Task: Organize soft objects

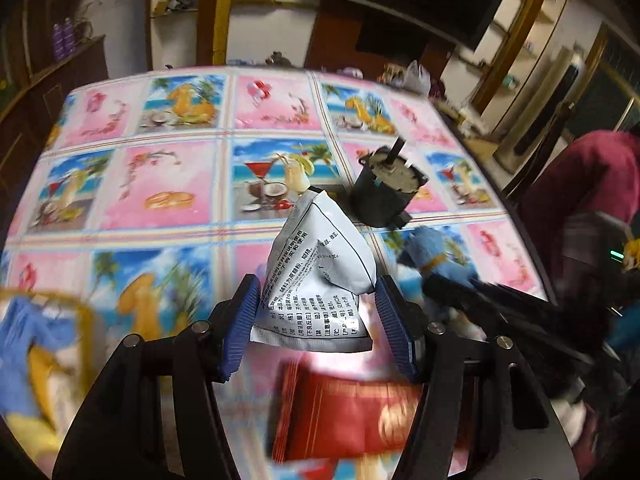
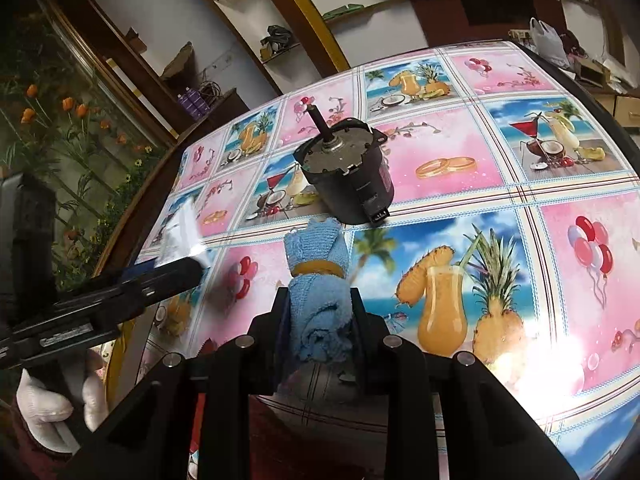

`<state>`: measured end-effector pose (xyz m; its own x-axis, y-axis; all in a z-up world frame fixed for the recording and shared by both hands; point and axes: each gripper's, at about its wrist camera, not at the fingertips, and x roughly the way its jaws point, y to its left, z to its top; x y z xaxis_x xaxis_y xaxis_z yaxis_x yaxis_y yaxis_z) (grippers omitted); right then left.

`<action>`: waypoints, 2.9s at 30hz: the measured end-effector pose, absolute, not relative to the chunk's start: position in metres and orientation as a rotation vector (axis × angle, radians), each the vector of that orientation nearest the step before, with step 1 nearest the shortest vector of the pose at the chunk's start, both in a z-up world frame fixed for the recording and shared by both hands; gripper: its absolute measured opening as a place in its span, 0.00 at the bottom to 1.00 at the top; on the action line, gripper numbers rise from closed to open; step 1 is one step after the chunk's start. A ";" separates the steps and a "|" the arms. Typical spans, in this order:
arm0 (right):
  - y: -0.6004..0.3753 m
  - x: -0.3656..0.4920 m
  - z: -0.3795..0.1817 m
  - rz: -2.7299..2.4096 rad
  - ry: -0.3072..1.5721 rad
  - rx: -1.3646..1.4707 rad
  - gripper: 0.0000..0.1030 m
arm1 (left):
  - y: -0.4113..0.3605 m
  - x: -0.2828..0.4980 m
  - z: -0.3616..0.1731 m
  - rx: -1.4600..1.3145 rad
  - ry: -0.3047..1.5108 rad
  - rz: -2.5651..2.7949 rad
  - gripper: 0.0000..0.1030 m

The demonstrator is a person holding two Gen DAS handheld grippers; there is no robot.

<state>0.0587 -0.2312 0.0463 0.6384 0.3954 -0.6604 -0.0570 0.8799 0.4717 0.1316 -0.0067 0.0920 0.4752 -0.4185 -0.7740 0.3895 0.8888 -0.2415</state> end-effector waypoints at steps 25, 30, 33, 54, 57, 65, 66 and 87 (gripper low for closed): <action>-0.003 0.006 0.090 0.676 0.919 0.206 0.27 | 0.285 -0.025 0.070 -0.267 0.820 -0.072 0.67; 0.047 -0.002 0.081 0.724 0.957 0.148 0.27 | 0.293 -0.039 0.076 -0.277 0.778 -0.057 0.71; 0.061 0.000 0.073 0.681 0.974 0.108 0.35 | 0.289 -0.050 0.081 -0.237 0.747 -0.028 0.71; 0.048 -0.051 0.087 0.694 0.824 0.028 0.60 | 0.241 -0.084 0.096 -0.010 0.622 0.213 0.71; 0.042 -0.054 0.084 0.689 0.830 0.037 0.60 | 0.237 -0.084 0.094 -0.003 0.631 0.212 0.71; 0.035 -0.056 0.072 0.678 0.862 0.049 0.61 | 0.232 -0.083 0.094 0.009 0.641 0.210 0.71; 0.035 -0.056 0.071 0.677 0.866 0.049 0.61 | 0.231 -0.083 0.093 0.008 0.642 0.210 0.71; 0.021 -0.053 0.045 0.629 0.940 0.089 0.61 | 0.236 -0.078 0.077 0.001 0.691 0.208 0.71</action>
